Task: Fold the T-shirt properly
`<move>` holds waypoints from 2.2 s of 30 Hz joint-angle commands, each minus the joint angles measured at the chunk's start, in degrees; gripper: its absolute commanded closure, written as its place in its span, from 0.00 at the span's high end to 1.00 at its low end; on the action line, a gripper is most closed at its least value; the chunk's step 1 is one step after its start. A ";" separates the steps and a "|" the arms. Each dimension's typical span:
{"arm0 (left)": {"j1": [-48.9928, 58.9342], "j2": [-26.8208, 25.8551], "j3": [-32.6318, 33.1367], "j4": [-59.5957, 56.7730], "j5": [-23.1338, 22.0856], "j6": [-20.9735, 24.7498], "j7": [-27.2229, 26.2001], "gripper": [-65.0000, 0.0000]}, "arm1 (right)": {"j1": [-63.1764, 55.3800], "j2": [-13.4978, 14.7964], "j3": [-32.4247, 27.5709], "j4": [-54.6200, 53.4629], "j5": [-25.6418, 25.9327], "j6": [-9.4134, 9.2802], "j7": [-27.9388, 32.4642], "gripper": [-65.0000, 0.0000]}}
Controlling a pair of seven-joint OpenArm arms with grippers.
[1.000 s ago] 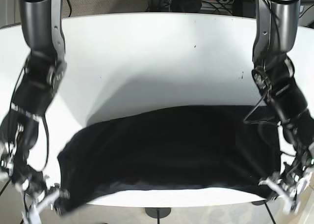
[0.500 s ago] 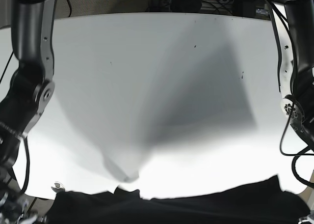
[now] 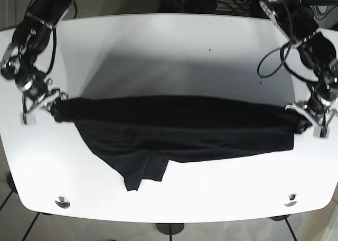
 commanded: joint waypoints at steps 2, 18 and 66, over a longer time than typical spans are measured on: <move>5.92 0.27 -3.45 7.24 -2.83 0.47 -0.54 0.00 | -4.65 0.85 1.24 2.86 0.65 0.03 1.43 0.03; 25.43 2.03 -6.97 9.88 -2.65 0.47 -0.62 0.13 | -18.81 0.93 1.24 5.41 0.74 0.38 1.26 0.09; 29.04 1.59 -0.11 7.77 9.13 0.47 -0.71 0.20 | -11.77 -3.29 -11.85 9.54 -9.02 8.38 2.22 0.60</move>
